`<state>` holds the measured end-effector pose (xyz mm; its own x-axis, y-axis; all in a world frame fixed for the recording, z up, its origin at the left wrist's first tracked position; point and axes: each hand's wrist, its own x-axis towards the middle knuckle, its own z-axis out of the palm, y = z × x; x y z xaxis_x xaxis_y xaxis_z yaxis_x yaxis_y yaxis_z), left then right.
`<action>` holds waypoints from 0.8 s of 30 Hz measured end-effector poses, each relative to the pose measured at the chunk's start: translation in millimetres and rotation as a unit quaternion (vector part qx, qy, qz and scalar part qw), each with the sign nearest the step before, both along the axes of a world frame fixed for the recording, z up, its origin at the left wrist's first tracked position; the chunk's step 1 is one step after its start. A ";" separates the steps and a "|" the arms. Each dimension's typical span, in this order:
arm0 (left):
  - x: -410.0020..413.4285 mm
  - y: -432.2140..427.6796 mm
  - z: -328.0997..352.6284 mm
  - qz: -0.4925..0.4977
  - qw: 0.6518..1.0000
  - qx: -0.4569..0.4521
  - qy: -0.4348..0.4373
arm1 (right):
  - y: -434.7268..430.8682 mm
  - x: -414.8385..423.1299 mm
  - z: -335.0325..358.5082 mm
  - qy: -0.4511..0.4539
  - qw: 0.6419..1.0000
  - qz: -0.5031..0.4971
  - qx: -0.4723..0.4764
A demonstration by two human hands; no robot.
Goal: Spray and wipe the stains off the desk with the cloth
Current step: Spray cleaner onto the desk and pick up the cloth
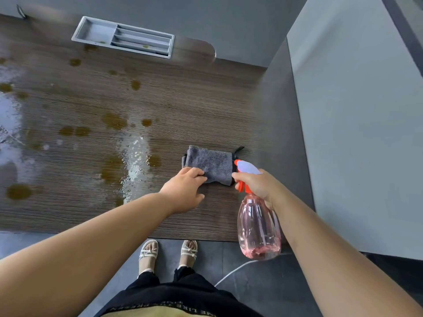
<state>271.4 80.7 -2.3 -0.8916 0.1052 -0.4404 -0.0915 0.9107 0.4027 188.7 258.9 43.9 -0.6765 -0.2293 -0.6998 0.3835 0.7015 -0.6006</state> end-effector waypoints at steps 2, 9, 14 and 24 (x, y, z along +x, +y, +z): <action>-0.1 -0.2 -0.7 -0.004 1.000 -0.004 0.001 | -0.1 -2.0 0.0 -0.001 1.000 0.001 0.004; 0.3 1.0 -0.3 0.004 1.000 -0.003 -0.006 | 18.6 9.0 -6.5 -0.024 0.998 0.045 0.048; -5.7 2.6 5.3 -0.001 1.000 -0.019 -0.018 | 25.1 15.8 2.5 -0.003 0.998 0.070 0.006; -8.6 4.6 12.1 -0.010 0.999 -0.031 -0.029 | 21.7 11.7 -0.5 0.001 0.998 0.063 -0.013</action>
<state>262.8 85.4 9.8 -0.8621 0.0931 -0.4981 -0.0953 0.9356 0.3399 200.4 280.6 43.3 -0.6432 -0.3304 -0.6908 0.2924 0.7278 -0.6203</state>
